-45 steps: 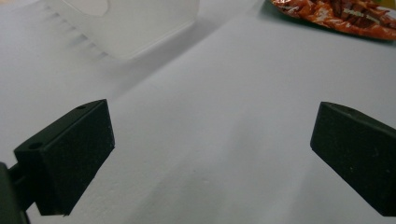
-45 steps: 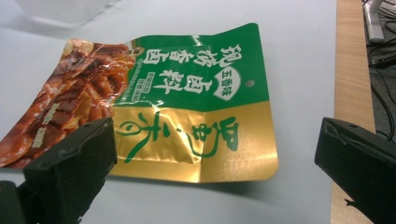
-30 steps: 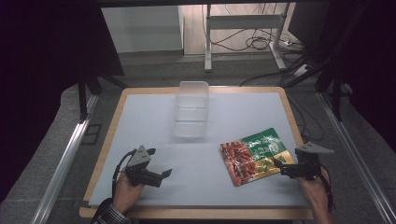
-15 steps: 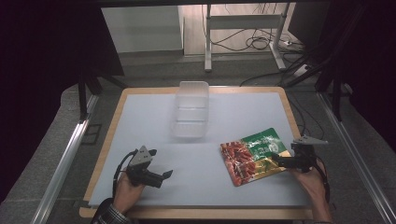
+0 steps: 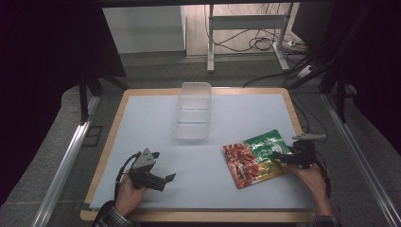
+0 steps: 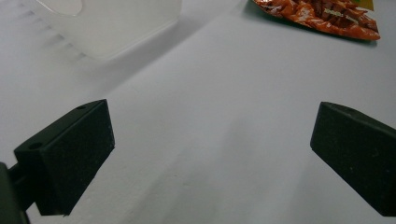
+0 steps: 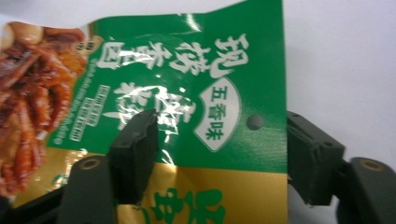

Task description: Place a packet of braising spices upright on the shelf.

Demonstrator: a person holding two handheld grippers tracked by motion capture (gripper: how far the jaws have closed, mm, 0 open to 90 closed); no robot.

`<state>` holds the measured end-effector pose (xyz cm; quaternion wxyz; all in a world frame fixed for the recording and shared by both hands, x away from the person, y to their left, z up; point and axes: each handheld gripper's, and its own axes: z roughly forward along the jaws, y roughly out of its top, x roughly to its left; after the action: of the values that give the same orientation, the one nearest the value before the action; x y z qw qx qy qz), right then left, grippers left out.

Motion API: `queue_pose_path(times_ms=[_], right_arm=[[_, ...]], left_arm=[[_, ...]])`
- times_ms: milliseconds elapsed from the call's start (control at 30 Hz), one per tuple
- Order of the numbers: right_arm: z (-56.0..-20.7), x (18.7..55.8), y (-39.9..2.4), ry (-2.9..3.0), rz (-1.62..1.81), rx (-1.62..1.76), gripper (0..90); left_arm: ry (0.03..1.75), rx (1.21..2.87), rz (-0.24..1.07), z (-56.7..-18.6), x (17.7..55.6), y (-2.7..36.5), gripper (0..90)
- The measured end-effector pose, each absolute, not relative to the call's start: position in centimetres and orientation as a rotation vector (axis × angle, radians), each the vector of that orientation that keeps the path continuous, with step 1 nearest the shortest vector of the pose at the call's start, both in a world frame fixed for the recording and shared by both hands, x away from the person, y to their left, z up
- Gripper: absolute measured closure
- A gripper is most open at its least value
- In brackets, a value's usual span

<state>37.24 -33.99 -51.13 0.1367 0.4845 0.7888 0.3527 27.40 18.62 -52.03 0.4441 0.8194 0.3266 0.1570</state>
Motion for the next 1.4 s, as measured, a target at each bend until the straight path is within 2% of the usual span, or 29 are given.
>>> queue_pose_path(times_ms=[67, 167, 200, 233, 267, 300, 500, 533, 567, 633, 1400], right_arm=[[-50.9, 37.2, -33.9, 2.294, 1.014, 1.388, 37.9], [-49.9, 36.9, -33.0, 2.307, 1.011, 1.313, 47.3], [-49.9, 36.9, -33.0, 2.307, 1.011, 1.313, 47.3], [-49.8, 36.9, -32.4, 2.328, 0.982, 1.281, 52.7], [-49.8, 36.9, -32.4, 2.328, 0.982, 1.281, 52.7], [-50.0, 37.0, -31.8, 2.350, 0.932, 1.264, 59.0], [-50.1, 37.3, -31.1, 2.358, 0.841, 1.257, 78.7], [-50.1, 37.3, -31.1, 2.358, 0.841, 1.257, 78.7], [-49.8, 37.1, -31.0, 2.347, 0.836, 1.247, 84.7], [-49.5, 37.1, -30.9, 2.333, 0.856, 1.259, 87.4], [-46.1, 35.5, -29.9, 2.231, 0.999, 1.250, 89.1]], left_arm=[[0.810, 2.034, 0.388, -52.0, 27.4, 18.6, 0.0], [0.807, 2.044, 0.386, -52.1, 27.4, 18.5, 0.0], [0.807, 2.044, 0.386, -52.1, 27.4, 18.5, 0.0], [0.806, 2.044, 0.384, -52.1, 27.4, 18.5, 0.0], [0.806, 2.044, 0.384, -52.1, 27.4, 18.5, 0.0], [0.804, 2.045, 0.386, -52.1, 27.4, 18.5, 0.0], [0.803, 2.048, 0.385, -52.1, 27.4, 18.4, 0.0], [0.803, 2.048, 0.385, -52.1, 27.4, 18.4, 0.0], [0.802, 2.049, 0.387, -52.1, 27.4, 18.4, 0.0], [0.801, 2.048, 0.388, -52.1, 27.4, 18.4, 0.0], [0.816, 2.029, 0.377, -52.0, 27.3, 18.6, 0.0]])
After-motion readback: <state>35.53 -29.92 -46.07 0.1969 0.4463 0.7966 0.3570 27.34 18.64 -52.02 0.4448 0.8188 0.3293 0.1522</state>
